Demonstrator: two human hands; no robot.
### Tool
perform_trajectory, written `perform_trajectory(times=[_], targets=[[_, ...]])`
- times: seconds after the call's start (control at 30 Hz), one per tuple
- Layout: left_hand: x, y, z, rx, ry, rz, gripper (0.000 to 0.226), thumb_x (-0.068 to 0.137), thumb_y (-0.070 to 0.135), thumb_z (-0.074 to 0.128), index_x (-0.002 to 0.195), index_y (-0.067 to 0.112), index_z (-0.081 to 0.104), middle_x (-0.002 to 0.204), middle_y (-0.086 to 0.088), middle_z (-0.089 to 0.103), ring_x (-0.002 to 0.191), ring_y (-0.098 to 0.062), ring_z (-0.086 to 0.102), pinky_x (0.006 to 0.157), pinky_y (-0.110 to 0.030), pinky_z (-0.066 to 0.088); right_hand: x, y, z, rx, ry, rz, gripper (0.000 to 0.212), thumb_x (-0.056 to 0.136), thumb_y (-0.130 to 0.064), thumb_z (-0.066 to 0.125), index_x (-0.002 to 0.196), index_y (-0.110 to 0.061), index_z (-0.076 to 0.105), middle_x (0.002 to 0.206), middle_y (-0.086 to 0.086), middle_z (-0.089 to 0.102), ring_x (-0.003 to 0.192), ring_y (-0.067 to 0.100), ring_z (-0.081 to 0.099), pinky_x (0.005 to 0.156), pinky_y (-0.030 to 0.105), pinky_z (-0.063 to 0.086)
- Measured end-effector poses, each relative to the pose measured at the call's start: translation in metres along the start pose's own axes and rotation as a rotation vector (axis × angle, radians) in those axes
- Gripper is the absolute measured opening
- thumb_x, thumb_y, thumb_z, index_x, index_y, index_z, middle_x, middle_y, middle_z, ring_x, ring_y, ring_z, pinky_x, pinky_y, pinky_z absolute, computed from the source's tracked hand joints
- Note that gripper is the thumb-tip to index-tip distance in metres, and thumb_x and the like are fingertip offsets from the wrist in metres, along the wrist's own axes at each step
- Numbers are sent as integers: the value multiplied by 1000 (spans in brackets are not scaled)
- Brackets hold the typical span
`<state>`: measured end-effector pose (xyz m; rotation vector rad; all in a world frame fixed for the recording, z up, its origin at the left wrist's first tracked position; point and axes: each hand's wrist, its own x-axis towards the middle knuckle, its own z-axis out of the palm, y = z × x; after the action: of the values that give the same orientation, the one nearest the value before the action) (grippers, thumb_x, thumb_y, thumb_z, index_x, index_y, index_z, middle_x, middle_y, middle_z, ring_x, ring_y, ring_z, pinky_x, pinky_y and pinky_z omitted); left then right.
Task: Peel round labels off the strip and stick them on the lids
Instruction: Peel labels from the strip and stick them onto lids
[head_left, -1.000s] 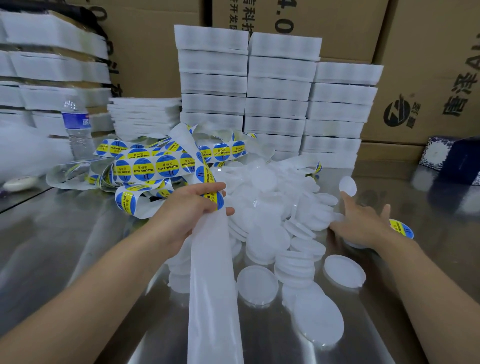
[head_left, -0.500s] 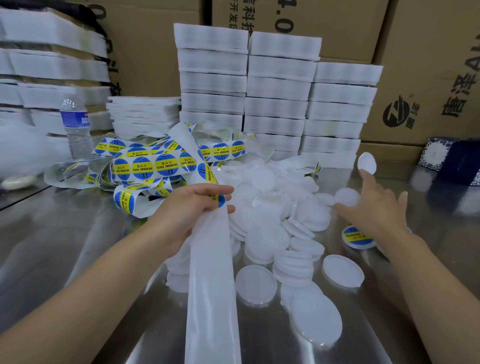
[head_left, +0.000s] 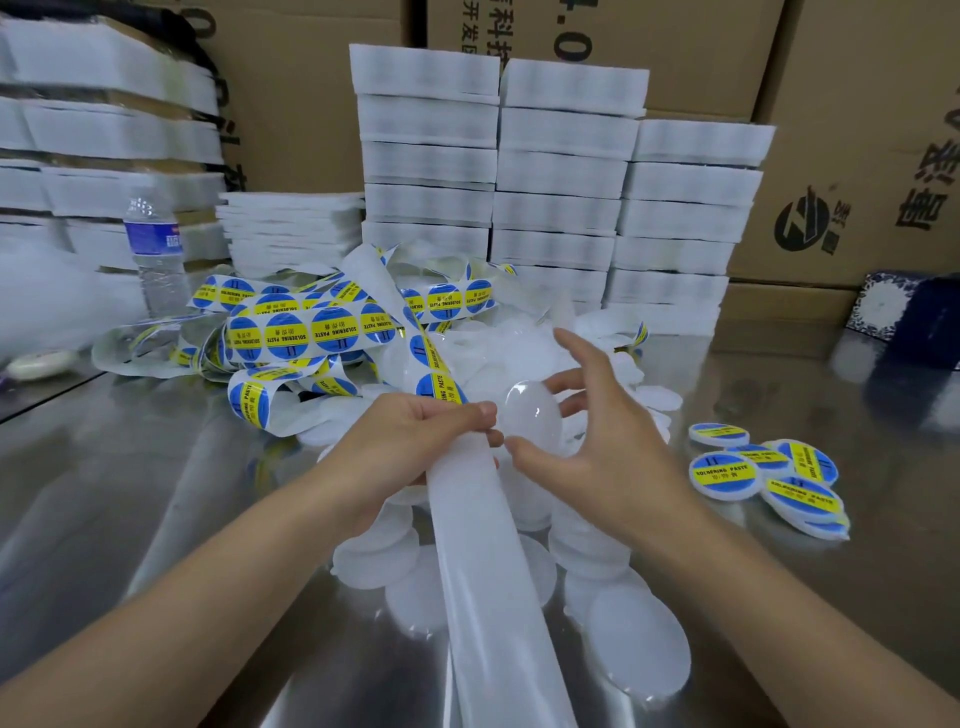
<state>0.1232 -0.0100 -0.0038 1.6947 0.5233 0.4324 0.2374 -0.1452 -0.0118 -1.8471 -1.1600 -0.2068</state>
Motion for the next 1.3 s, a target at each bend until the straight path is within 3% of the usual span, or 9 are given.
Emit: perform_trajectory(times=[0.1,0.2,0.3,0.4,0.47,0.57,0.73,0.97,1.3], targets=[[-2,0,1,-7,4,-5,26,72,42,71,78,17,78,89,-13,74,73,-20,65,76,-32,49,-5,-5,6,-45,-32,-67,90,67,-40,74,142,-36,23,106,-18,50,93,-3,46,82,17,38],[-2,-1,-1,-9,-19,6,23,71,37,74,80,16,78,90,-14,74,75,-22,66,79,-35,51,-7,-8,7,-98,-32,-126,90,70,-35,76,144,-32,24,108,-15,46,96,-6,40,91,19,34],[-1,-1,-2,-12,2,21,14,75,32,73,77,19,78,88,-10,75,75,-18,67,76,-32,51,-7,-12,5,-75,13,-156,83,71,-30,77,133,-44,25,110,-17,41,100,-5,39,94,20,33],[-1,-1,-3,-24,-14,35,14,79,33,70,77,22,79,85,-3,76,72,-11,67,69,-24,50,-5,-16,0,150,191,-114,47,73,-32,76,107,-47,48,108,-18,43,101,2,48,88,9,35],[-1,0,-4,-47,-34,32,15,80,33,69,78,22,79,86,-1,76,73,-10,69,69,-23,51,-2,-20,-5,403,278,10,9,74,-40,64,83,-41,62,103,-11,52,90,3,54,83,15,40],[-1,1,-4,-66,-34,27,14,80,33,69,77,24,79,85,-2,76,74,-10,70,69,-22,52,6,-15,-11,719,284,254,21,74,-44,56,62,-34,68,86,-9,60,75,3,56,82,30,48],[-2,1,-5,-87,-49,24,11,79,29,70,76,22,78,84,-3,76,71,-9,69,65,-19,53,12,-10,-11,801,181,511,44,86,-45,51,48,-29,69,62,-12,62,65,9,54,69,30,47],[-2,3,-4,-111,-44,20,12,80,28,70,71,26,78,82,-3,76,67,-6,69,57,-14,52,10,-10,-5,734,90,538,49,89,-45,48,49,-26,69,70,-8,65,66,11,54,67,31,47],[0,2,-4,-121,-54,18,11,74,30,73,75,21,78,85,-4,76,72,-8,70,66,-18,54,8,-12,-5,741,35,564,49,90,-45,46,54,-22,71,82,-4,68,67,9,56,63,28,46]])
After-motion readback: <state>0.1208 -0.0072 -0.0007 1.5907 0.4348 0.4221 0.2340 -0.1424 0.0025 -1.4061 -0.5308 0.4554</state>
